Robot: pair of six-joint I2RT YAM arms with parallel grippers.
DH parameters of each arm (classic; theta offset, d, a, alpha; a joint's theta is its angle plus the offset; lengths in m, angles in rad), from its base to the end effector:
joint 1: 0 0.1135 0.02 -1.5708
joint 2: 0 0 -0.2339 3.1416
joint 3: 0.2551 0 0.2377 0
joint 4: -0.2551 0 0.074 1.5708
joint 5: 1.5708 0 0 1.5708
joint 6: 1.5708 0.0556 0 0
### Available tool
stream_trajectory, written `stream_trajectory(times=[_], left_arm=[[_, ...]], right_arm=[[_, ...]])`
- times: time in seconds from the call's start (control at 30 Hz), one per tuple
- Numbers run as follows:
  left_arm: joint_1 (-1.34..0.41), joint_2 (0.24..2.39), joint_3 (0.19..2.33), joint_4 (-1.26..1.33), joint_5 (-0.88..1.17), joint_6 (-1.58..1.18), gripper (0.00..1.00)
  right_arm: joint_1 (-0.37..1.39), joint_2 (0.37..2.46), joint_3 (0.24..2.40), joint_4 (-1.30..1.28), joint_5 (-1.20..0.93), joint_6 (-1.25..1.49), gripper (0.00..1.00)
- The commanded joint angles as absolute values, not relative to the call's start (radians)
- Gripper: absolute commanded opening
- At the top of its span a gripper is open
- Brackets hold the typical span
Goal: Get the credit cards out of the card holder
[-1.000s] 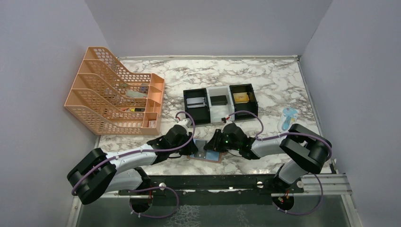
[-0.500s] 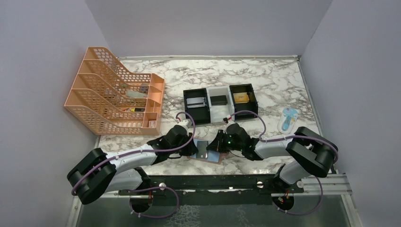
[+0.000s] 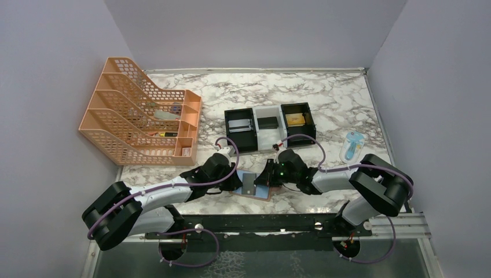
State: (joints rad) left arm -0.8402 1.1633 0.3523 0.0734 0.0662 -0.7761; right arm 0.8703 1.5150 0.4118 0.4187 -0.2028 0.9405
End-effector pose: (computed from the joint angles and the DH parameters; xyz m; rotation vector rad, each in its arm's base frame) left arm 0.1474 -0.1701 0.1157 0.1158 2.4764 -0.8498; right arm 0.1614 0.2088 0.0875 -0.0332 2.5267 1.1010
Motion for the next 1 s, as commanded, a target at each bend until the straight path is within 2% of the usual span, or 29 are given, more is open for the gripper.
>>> stream_trajectory(times=[0.0, 0.33, 0.53, 0.97], left_arm=[[-0.848, 1.169, 0.357, 0.018, 0.062, -0.767, 0.23], [-0.851, 1.143, 0.349, -0.005, 0.021, -0.772, 0.2], [-0.851, 1.136, 0.356, 0.015, 0.055, -0.762, 0.19], [-0.851, 1.128, 0.345, 0.015, 0.039, -0.77, 0.19]], right_arm=[[0.867, 1.547, 0.429, 0.399, -0.25, 0.937, 0.1], [0.861, 1.539, 0.38, 0.502, -0.306, 1.003, 0.12], [0.861, 1.535, 0.367, 0.533, -0.345, 1.022, 0.01], [0.844, 1.466, 0.329, 0.491, -0.33, 1.027, 0.01]])
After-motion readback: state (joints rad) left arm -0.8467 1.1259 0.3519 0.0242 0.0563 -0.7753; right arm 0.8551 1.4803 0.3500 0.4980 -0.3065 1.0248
